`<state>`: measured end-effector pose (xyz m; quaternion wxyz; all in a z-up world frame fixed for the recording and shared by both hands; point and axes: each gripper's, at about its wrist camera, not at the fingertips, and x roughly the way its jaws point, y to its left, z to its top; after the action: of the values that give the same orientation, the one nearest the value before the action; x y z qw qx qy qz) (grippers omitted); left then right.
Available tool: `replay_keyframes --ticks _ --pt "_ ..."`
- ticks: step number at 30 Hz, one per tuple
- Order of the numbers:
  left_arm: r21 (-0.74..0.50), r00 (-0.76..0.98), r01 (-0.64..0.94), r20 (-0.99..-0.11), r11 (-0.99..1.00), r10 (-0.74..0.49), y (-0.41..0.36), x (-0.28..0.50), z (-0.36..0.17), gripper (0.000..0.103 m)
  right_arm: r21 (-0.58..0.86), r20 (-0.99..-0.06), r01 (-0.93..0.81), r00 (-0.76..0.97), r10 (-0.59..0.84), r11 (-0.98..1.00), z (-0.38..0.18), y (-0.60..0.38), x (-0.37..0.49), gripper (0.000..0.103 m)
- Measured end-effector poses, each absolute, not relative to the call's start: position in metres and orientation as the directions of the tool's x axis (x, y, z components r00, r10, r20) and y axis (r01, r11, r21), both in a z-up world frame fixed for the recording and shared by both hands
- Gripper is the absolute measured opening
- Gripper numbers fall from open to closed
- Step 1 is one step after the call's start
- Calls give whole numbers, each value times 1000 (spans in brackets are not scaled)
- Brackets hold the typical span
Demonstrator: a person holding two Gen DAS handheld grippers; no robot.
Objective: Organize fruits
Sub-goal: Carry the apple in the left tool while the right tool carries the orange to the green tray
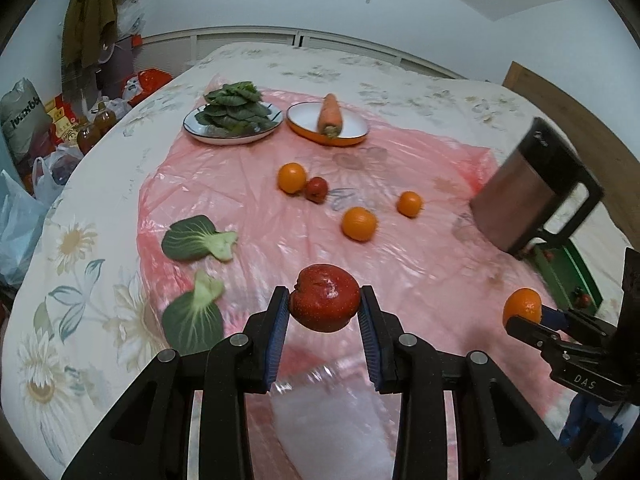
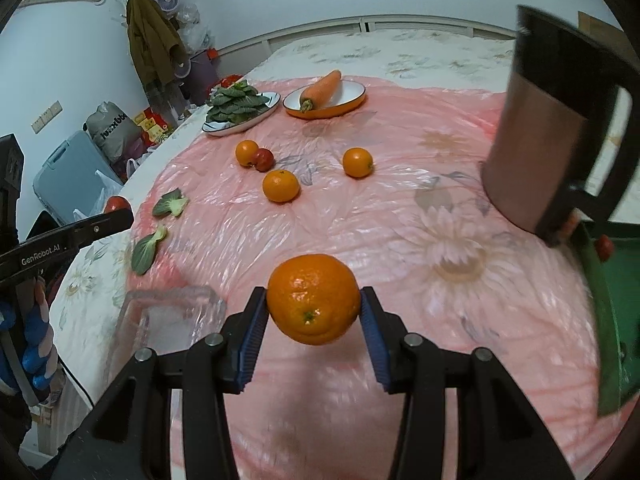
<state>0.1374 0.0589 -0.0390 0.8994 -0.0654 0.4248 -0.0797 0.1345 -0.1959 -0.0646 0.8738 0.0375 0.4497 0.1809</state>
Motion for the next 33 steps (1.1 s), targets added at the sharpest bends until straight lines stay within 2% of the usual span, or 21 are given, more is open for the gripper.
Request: replay_keyframes --ticks 14,33 --pt "-178 624 205 -734 962 -269 -9 71 -21 30 212 -742 -243 590 318 946 -39 -238 59 56" --pt "-150 555 264 -784 953 -277 -68 34 -34 30 264 -697 -127 660 280 956 -43 -308 22 56"
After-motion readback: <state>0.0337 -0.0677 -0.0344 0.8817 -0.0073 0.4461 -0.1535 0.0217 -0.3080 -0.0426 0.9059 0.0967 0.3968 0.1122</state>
